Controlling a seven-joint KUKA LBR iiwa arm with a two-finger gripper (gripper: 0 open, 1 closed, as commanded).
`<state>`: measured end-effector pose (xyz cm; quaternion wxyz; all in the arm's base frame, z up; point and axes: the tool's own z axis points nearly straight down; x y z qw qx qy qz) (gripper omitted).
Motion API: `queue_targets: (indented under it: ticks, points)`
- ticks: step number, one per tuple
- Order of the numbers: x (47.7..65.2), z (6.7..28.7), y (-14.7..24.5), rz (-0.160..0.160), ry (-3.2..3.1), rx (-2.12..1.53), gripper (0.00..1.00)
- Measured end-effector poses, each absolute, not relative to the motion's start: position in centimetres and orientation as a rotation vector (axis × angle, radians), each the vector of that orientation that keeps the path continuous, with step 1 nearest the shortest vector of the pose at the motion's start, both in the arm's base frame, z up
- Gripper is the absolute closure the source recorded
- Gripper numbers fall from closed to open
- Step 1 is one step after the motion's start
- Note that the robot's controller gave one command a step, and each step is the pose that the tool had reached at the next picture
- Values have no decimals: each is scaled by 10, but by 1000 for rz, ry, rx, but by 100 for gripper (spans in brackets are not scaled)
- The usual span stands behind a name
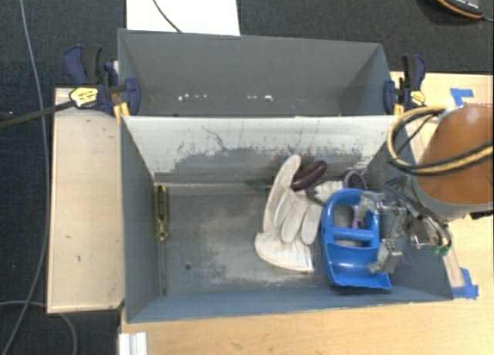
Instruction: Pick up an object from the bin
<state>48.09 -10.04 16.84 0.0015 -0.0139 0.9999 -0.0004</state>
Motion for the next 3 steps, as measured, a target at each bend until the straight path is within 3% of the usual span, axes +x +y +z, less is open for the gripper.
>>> queue_targets:
  ticks: [1, 2, 3]
  points:
    - [481, 168, -100, -1, 3138, -45, 0]
    - [480, 84, -109, -4, 3103, -401, 0]
    - [485, 121, -81, -1, 3133, -25, 0]
